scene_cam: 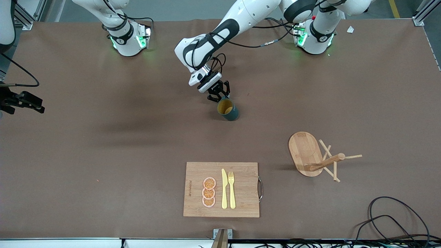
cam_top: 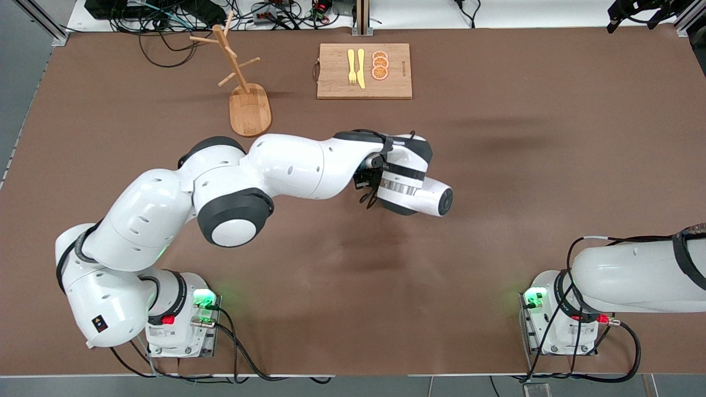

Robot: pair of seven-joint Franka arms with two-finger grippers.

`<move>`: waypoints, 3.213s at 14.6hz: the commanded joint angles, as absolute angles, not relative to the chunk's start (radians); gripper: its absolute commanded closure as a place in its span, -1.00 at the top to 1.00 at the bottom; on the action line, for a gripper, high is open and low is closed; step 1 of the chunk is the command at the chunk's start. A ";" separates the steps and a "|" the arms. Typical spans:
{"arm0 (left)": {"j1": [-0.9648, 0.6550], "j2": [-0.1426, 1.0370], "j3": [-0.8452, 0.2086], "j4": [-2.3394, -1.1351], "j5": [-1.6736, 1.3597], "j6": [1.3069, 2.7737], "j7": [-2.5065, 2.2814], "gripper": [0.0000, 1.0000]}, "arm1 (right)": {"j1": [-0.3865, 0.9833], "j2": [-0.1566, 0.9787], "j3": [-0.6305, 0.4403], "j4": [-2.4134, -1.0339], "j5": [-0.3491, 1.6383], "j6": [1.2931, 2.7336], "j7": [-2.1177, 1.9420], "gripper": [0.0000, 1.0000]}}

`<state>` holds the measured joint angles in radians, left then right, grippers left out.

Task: Pass cup and hang on rack
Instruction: 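Lift the mug by its handle with the left gripper toward the rack, then lower the mug handle onto a rack peg with the left gripper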

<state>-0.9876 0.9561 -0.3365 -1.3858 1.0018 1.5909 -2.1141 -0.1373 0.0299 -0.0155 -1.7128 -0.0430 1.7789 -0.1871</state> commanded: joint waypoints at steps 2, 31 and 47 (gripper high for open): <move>-0.849 0.849 -0.400 -1.387 0.915 1.661 -1.996 -0.99 | -0.138 0.006 -0.015 -1.729 -0.035 1.776 -0.201 1.00; 0.725 0.815 -1.423 -1.704 0.075 2.023 -1.376 -0.99 | -0.121 0.005 -0.011 -1.663 -0.023 1.717 -0.110 1.00; 0.974 0.856 -1.259 -1.692 -0.281 1.784 -0.646 -0.99 | -0.086 0.005 -0.009 -1.651 -0.021 1.701 -0.009 1.00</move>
<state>0.9599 0.8657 -1.2599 -1.7010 -0.2459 1.8064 -0.6910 -0.0922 0.0258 -0.0072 -1.6444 -0.0278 1.7136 -0.0278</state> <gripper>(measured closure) 0.797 0.000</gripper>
